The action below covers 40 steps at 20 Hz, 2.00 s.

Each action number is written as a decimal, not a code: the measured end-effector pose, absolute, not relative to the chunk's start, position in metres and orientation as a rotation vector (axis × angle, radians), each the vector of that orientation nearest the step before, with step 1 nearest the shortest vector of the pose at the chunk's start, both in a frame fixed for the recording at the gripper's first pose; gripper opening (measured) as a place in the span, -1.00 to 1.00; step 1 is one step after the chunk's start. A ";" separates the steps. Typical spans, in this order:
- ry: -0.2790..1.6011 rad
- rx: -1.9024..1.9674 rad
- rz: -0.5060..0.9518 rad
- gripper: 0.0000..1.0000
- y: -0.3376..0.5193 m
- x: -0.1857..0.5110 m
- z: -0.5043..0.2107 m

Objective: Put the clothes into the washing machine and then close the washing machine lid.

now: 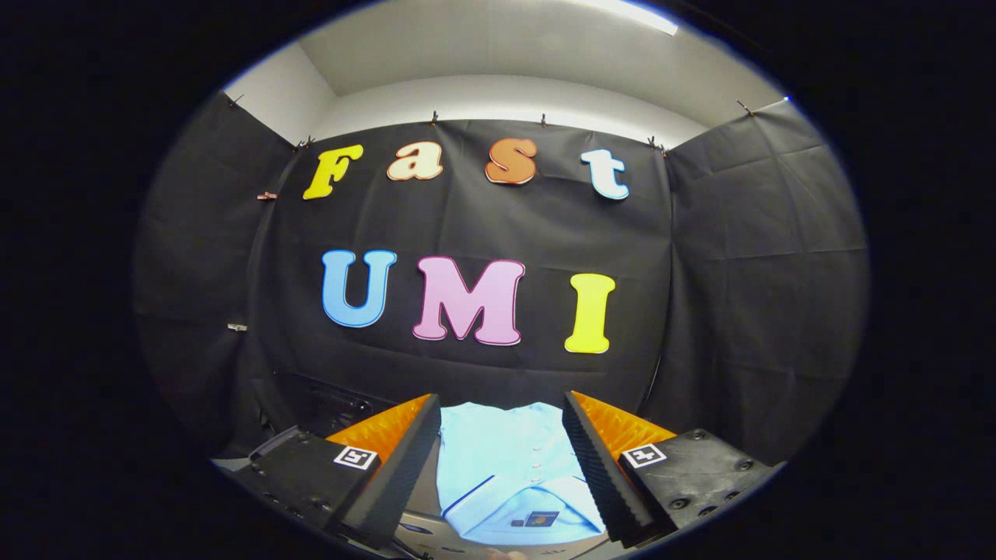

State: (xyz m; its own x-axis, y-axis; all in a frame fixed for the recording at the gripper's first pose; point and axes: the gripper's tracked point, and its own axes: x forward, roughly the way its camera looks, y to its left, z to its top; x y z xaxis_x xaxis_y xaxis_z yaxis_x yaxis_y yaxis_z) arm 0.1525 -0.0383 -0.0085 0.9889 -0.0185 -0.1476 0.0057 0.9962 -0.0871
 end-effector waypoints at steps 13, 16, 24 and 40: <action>0.514 -0.041 -0.066 0.97 -0.087 0.286 -0.108; 0.594 -0.057 -0.089 0.97 -0.096 0.304 -0.134; 0.798 -0.072 -0.134 0.98 -0.120 0.322 -0.205; 1.016 0.001 -0.109 0.19 -0.122 0.320 -0.240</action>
State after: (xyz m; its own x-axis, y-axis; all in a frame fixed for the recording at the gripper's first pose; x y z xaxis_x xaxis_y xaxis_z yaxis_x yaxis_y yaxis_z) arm 0.3204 -0.1223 -0.2398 0.5215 -0.0900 -0.8485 0.0912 0.9946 -0.0494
